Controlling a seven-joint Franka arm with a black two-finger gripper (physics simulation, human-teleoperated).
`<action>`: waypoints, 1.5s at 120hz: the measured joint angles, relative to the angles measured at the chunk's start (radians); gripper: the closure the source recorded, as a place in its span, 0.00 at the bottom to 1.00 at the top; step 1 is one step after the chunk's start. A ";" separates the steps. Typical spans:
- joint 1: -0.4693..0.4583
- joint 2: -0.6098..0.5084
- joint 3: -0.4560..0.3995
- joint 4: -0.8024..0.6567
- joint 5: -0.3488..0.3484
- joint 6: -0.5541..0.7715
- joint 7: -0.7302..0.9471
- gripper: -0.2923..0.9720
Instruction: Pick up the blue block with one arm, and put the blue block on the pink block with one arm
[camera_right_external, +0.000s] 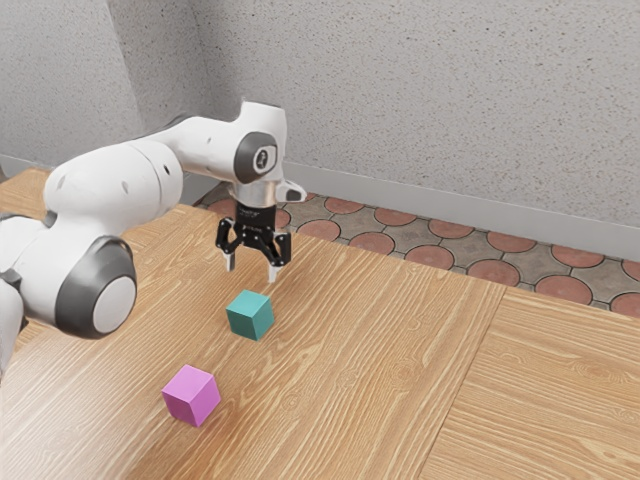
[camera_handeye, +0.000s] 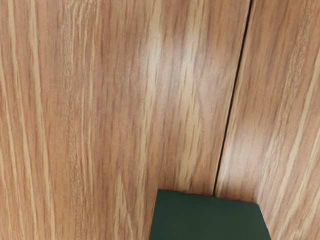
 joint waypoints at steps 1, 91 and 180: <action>0.000 0.002 -0.001 0.000 -0.001 0.001 0.000 0.23; -0.006 -0.111 -0.050 -0.241 -0.044 0.122 0.098 0.23; -0.009 -0.169 -0.069 -0.407 0.009 0.222 0.160 0.23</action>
